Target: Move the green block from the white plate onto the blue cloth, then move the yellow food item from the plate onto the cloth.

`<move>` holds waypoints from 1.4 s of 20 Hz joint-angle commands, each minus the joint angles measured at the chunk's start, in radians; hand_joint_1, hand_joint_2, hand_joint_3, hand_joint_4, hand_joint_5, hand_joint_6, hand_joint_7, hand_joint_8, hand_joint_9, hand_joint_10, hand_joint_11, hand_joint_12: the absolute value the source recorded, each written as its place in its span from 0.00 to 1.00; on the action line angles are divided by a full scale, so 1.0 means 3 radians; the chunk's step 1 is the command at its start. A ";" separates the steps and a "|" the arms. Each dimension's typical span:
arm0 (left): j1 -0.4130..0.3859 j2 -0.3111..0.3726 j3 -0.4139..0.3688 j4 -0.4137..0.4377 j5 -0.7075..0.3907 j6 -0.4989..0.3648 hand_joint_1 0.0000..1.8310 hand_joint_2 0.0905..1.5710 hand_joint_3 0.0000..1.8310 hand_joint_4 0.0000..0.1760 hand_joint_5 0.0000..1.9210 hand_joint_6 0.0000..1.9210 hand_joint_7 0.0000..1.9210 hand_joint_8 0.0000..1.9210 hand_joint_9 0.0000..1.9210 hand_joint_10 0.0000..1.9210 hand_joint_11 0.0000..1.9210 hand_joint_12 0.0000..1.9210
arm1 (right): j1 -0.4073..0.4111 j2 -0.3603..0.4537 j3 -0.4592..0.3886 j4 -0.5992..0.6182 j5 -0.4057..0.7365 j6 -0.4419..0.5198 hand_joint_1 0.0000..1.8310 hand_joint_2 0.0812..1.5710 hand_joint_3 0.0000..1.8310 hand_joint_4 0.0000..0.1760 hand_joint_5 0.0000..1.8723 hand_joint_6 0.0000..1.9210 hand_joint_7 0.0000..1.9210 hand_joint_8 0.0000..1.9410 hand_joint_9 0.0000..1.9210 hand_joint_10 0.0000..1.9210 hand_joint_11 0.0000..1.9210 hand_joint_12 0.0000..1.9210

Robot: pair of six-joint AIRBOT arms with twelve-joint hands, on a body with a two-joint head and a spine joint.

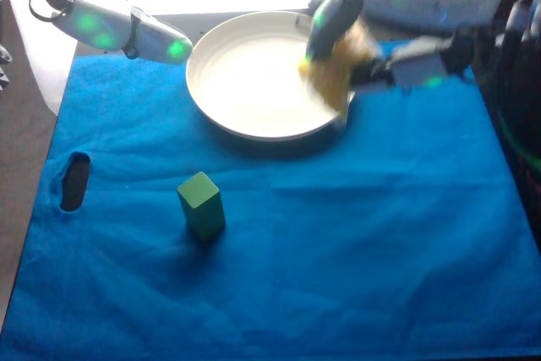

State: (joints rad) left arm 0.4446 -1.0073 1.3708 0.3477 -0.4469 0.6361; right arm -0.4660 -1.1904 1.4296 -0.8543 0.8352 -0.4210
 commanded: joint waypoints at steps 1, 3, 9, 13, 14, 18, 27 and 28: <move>-0.0006 0.0018 0.0002 -0.0082 -0.0359 -0.0018 0.31 0.46 0.00 0.93 0.09 0.00 0.16 0.00 0.17 0.00 0.00 0.46 | 0.0004 0.0019 -0.0042 0.0114 0.0283 -0.0016 0.69 0.64 0.00 0.00 0.60 0.33 0.63 0.36 0.52 0.33 0.28 0.67; -0.0002 0.0038 -0.0007 -0.0089 -0.0363 -0.0034 0.30 0.46 0.00 0.92 0.09 0.00 0.16 0.00 0.16 0.00 0.00 0.44 | -0.0050 0.0057 -0.0153 0.0000 0.0304 -0.0016 0.70 0.64 0.00 0.00 0.58 0.38 0.67 0.30 0.62 0.22 0.43 0.58; -0.0001 0.0053 -0.0031 -0.0090 -0.0376 -0.0036 0.32 0.45 0.00 1.00 0.09 0.00 0.16 0.00 0.16 0.00 0.00 0.41 | -0.0205 0.0082 -0.0297 -0.0121 0.0360 -0.0016 0.70 0.66 0.01 0.00 0.56 0.32 0.60 0.48 0.53 0.53 0.40 0.86; 0.0018 0.0055 -0.0037 -0.0090 -0.0376 -0.0038 0.32 0.46 0.00 1.00 0.08 0.00 0.15 0.00 0.16 0.00 0.00 0.41 | -0.0231 0.0082 -0.0290 -0.0118 0.0357 -0.0016 0.49 0.52 0.00 0.00 0.27 0.00 0.35 0.01 0.34 0.04 0.15 0.46; 0.0020 0.0055 -0.0038 -0.0090 -0.0376 -0.0039 0.32 0.46 0.00 1.00 0.08 0.00 0.15 0.00 0.16 0.00 0.00 0.41 | -0.0231 0.0086 -0.0283 -0.0110 0.0356 -0.0016 0.49 0.50 0.00 0.07 0.22 0.00 0.29 0.00 0.30 0.01 0.13 0.39; 0.0033 0.0056 -0.0041 -0.0090 -0.0385 -0.0051 0.31 0.47 0.00 0.99 0.05 0.00 0.15 0.00 0.16 0.00 0.00 0.39 | -0.0264 0.0121 -0.0250 0.0070 0.0354 -0.0016 0.40 0.40 0.00 0.84 0.00 0.00 0.06 0.01 0.08 0.01 0.00 0.21; 0.0066 0.0145 -0.0132 -0.0128 -0.0604 -0.0161 0.28 0.46 0.00 0.97 0.05 0.00 0.15 0.00 0.14 0.00 0.00 0.39 | -0.0285 0.0401 -0.0293 0.0813 0.0358 -0.0016 0.36 0.40 0.00 1.00 0.00 0.00 0.02 0.01 0.04 0.01 0.00 0.43; 0.0066 0.0180 -0.0169 -0.0139 -0.0662 -0.0161 0.26 0.48 0.01 0.96 0.04 0.00 0.15 0.00 0.13 0.00 0.00 0.39 | -0.0284 0.0422 -0.0287 0.0907 0.0359 -0.0016 0.38 0.40 0.00 1.00 0.00 0.00 0.02 0.00 0.02 0.00 0.00 0.42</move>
State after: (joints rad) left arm 0.4736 -0.9554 1.3151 0.3382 -0.5190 0.5934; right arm -0.5606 -1.0607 1.3468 -0.6292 0.8505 -0.4236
